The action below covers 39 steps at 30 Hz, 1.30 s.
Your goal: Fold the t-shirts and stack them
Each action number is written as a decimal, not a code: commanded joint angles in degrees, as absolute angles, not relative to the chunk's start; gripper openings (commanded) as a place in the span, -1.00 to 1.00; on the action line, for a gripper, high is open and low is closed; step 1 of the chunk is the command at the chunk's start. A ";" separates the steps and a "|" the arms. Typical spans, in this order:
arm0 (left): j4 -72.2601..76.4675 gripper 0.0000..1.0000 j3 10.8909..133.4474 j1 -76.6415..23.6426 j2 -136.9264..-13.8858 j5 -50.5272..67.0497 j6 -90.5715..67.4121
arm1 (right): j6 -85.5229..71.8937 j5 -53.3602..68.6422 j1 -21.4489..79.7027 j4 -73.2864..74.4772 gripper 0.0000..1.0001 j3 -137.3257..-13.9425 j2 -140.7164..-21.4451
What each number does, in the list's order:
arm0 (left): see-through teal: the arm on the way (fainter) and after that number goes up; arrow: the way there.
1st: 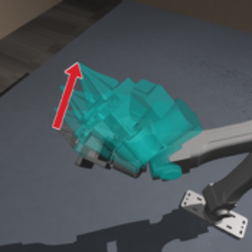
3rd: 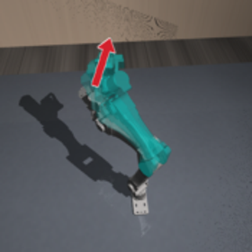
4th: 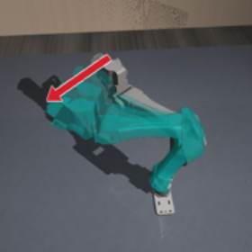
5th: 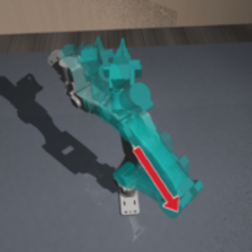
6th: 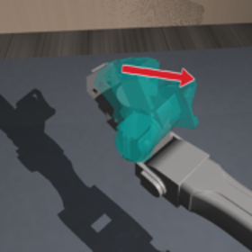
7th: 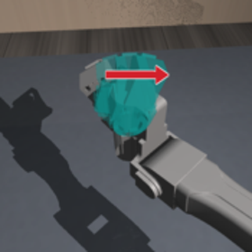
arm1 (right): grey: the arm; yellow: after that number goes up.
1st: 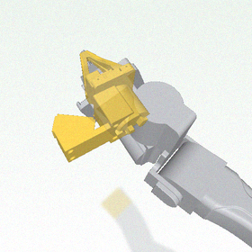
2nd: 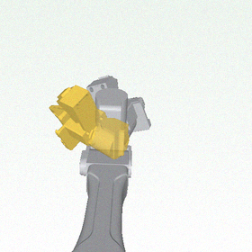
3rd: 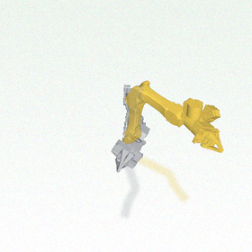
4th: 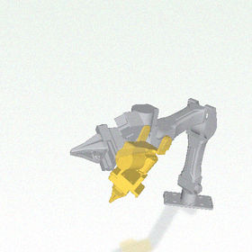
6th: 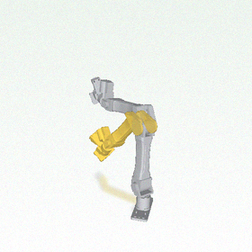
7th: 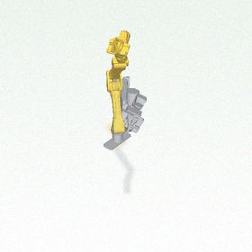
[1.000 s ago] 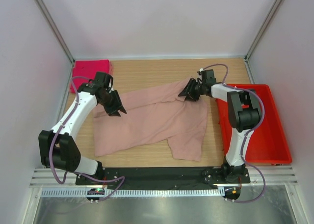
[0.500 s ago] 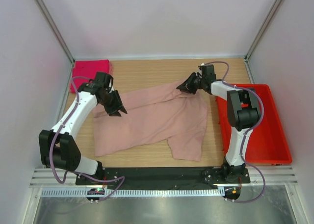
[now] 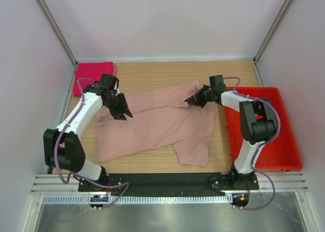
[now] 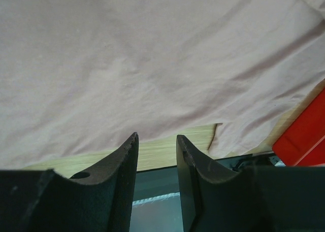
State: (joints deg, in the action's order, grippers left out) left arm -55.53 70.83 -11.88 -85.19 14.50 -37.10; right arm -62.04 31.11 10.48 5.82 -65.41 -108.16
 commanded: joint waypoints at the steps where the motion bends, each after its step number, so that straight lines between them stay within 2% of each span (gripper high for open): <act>1: -53.18 -0.26 71.37 -12.04 -86.48 16.87 -35.77 | -67.58 25.59 11.16 10.01 -0.98 -62.67 -101.61; 10: -52.38 -0.27 72.33 -12.04 -88.33 18.11 -35.07 | -73.12 13.64 13.18 19.94 -0.98 -59.94 -97.83; 18: -52.21 -0.27 72.51 -12.04 -89.38 18.72 -34.54 | -73.13 9.67 15.91 26.09 -0.96 -60.82 -100.02; 22: -52.21 -0.28 72.42 -12.04 -89.47 18.81 -34.28 | -70.67 9.05 15.91 28.47 -0.74 -62.13 -99.49; 23: -52.29 -0.28 72.51 -11.95 -89.56 18.72 -34.19 | -68.58 8.44 15.91 29.09 -0.63 -63.01 -98.88; 32: -54.05 -0.27 75.06 -10.38 -91.05 16.17 -31.03 | -52.40 0.27 15.82 40.07 -0.52 -74.77 -95.36; 37: -54.49 -0.27 77.16 -4.68 -93.68 17.05 -29.01 | -40.73 -1.23 14.25 38.32 -0.08 -85.65 -103.41; 39: -54.40 -0.27 77.60 -2.91 -94.74 17.49 -28.22 | -37.54 -1.67 13.45 37.62 -0.02 -90.15 -107.82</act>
